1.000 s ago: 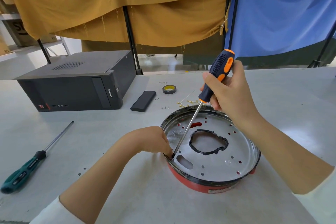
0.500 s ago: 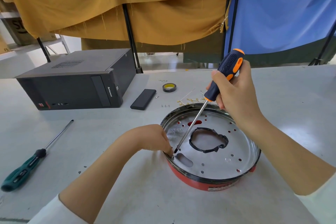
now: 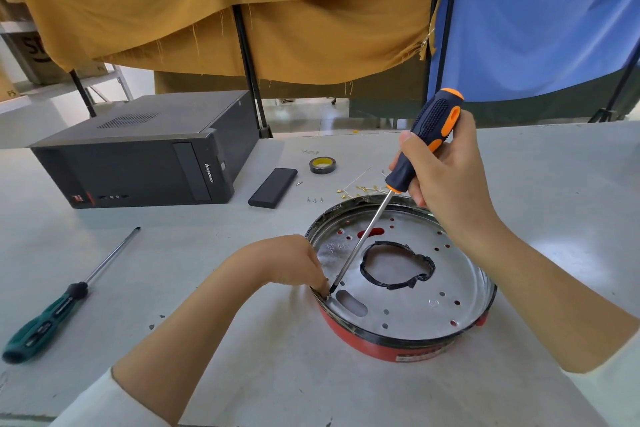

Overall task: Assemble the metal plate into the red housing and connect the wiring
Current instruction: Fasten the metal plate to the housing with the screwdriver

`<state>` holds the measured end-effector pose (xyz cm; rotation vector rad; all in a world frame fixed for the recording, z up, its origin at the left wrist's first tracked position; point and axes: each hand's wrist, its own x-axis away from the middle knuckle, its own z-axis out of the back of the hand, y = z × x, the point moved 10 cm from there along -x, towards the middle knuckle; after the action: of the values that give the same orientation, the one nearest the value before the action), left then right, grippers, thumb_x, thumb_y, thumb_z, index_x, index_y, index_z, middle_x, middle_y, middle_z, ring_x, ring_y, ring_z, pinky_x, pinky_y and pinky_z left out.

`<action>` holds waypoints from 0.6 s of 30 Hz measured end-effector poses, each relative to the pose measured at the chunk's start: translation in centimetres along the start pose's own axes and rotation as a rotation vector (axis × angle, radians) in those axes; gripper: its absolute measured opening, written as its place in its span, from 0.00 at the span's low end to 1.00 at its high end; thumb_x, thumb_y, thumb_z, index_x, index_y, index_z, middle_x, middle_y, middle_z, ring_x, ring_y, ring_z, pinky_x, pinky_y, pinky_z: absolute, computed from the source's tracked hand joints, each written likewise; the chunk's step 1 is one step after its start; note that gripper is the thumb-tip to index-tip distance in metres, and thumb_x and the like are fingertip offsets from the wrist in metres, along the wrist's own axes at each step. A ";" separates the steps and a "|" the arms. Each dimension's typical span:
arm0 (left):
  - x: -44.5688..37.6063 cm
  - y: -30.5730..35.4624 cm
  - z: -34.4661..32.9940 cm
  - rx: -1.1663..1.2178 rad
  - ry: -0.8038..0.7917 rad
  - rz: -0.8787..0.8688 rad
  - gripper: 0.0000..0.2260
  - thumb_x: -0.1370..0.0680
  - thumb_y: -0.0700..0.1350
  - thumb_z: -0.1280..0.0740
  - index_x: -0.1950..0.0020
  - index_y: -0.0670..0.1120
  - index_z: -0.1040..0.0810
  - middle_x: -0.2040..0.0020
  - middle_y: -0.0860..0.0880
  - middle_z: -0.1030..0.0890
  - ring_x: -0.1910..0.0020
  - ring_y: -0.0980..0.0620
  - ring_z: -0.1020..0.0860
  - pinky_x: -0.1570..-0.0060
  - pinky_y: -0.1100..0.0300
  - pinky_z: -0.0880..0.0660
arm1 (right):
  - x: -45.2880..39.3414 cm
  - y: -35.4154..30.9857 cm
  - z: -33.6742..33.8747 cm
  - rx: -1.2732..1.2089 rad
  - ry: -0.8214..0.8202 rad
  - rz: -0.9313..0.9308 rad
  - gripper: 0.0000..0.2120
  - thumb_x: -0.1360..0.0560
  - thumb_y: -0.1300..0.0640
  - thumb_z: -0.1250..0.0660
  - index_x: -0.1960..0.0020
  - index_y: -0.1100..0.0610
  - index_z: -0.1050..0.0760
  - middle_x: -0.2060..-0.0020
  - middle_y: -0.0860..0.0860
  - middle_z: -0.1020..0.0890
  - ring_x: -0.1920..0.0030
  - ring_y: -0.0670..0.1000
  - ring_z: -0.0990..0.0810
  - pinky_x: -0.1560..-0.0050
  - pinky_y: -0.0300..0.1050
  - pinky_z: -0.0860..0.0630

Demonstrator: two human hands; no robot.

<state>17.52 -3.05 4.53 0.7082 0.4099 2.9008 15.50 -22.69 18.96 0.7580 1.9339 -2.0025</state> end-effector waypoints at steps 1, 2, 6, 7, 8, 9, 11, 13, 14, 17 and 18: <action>0.0 0.0 0.0 0.003 0.000 0.000 0.14 0.27 0.55 0.29 0.48 0.47 0.16 0.46 0.47 0.18 0.54 0.51 0.25 0.56 0.61 0.29 | 0.1 -0.1 -0.1 -0.007 -0.004 0.005 0.09 0.22 0.60 0.37 0.48 0.52 0.37 0.57 0.67 0.23 0.79 0.42 0.27 0.79 0.35 0.32; 0.0 -0.1 0.0 0.005 -0.001 0.000 0.14 0.27 0.55 0.29 0.48 0.47 0.16 0.45 0.47 0.18 0.52 0.50 0.24 0.55 0.61 0.28 | 0.1 -0.2 -0.1 -0.014 -0.009 0.010 0.09 0.22 0.60 0.37 0.48 0.52 0.37 0.57 0.67 0.23 0.78 0.42 0.26 0.79 0.35 0.31; 0.0 -0.1 -0.1 0.010 -0.008 0.000 0.14 0.27 0.55 0.29 0.47 0.47 0.15 0.45 0.48 0.18 0.47 0.49 0.21 0.51 0.59 0.26 | 0.2 -0.5 -0.2 -0.018 -0.018 0.035 0.09 0.22 0.60 0.37 0.48 0.53 0.37 0.57 0.66 0.23 0.78 0.42 0.25 0.78 0.33 0.31; 0.0 -0.1 -0.1 0.013 -0.008 0.000 0.14 0.27 0.55 0.29 0.48 0.47 0.15 0.45 0.48 0.18 0.47 0.49 0.21 0.51 0.59 0.25 | 0.3 -0.6 -0.2 -0.022 -0.018 0.041 0.09 0.22 0.61 0.37 0.48 0.53 0.37 0.57 0.66 0.23 0.77 0.42 0.25 0.77 0.32 0.31; 0.0 -0.1 -0.1 0.016 -0.008 0.000 0.13 0.27 0.55 0.28 0.48 0.48 0.15 0.46 0.48 0.18 0.48 0.49 0.21 0.51 0.59 0.26 | 0.3 -0.7 -0.2 -0.030 -0.016 0.046 0.09 0.22 0.61 0.37 0.48 0.53 0.36 0.57 0.66 0.24 0.77 0.42 0.25 0.77 0.31 0.31; 0.0 -0.1 -0.1 0.018 -0.008 0.000 0.13 0.27 0.54 0.28 0.48 0.47 0.15 0.47 0.48 0.18 0.51 0.50 0.22 0.53 0.60 0.26 | 0.3 -0.8 -0.1 -0.041 -0.011 0.050 0.09 0.22 0.61 0.37 0.49 0.52 0.36 0.58 0.66 0.24 0.76 0.43 0.25 0.77 0.31 0.30; 0.0 -0.1 -0.1 0.022 -0.009 0.000 0.13 0.27 0.53 0.29 0.48 0.47 0.15 0.48 0.47 0.18 0.54 0.50 0.25 0.54 0.60 0.28 | 0.3 -0.9 0.0 -0.064 -0.004 0.053 0.09 0.22 0.61 0.37 0.50 0.51 0.36 0.58 0.65 0.24 0.75 0.43 0.24 0.77 0.31 0.30; 0.0 -0.1 -0.2 0.025 -0.010 0.002 0.14 0.27 0.53 0.29 0.48 0.46 0.16 0.52 0.48 0.20 0.56 0.50 0.27 0.55 0.60 0.30 | 0.2 -0.9 0.0 -0.068 -0.005 0.053 0.09 0.22 0.61 0.37 0.50 0.51 0.36 0.58 0.64 0.24 0.74 0.43 0.24 0.77 0.32 0.30; 0.0 -0.1 -0.1 0.024 -0.009 0.003 0.14 0.27 0.53 0.29 0.48 0.46 0.16 0.53 0.49 0.21 0.56 0.50 0.27 0.55 0.60 0.30 | 0.2 -0.8 0.0 -0.060 -0.008 0.053 0.09 0.22 0.61 0.37 0.50 0.51 0.36 0.59 0.63 0.24 0.73 0.44 0.23 0.76 0.32 0.30; 0.0 -0.2 -0.1 0.020 -0.004 0.002 0.14 0.27 0.54 0.29 0.48 0.47 0.15 0.50 0.49 0.19 0.55 0.50 0.26 0.54 0.60 0.29 | 0.2 -0.5 -0.2 -0.038 -0.013 0.052 0.09 0.22 0.61 0.37 0.49 0.50 0.36 0.59 0.61 0.24 0.70 0.47 0.22 0.74 0.32 0.29; 0.0 -0.2 -0.1 0.022 -0.004 0.001 0.14 0.27 0.54 0.29 0.48 0.47 0.15 0.49 0.48 0.18 0.54 0.50 0.25 0.53 0.60 0.28 | 0.2 -0.4 -0.2 -0.033 -0.013 0.051 0.10 0.22 0.61 0.37 0.49 0.50 0.36 0.59 0.60 0.24 0.69 0.48 0.21 0.73 0.32 0.29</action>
<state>17.47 -2.92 4.42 0.7169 0.4414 2.9002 15.18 -22.42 19.17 0.7764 1.9167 -1.9363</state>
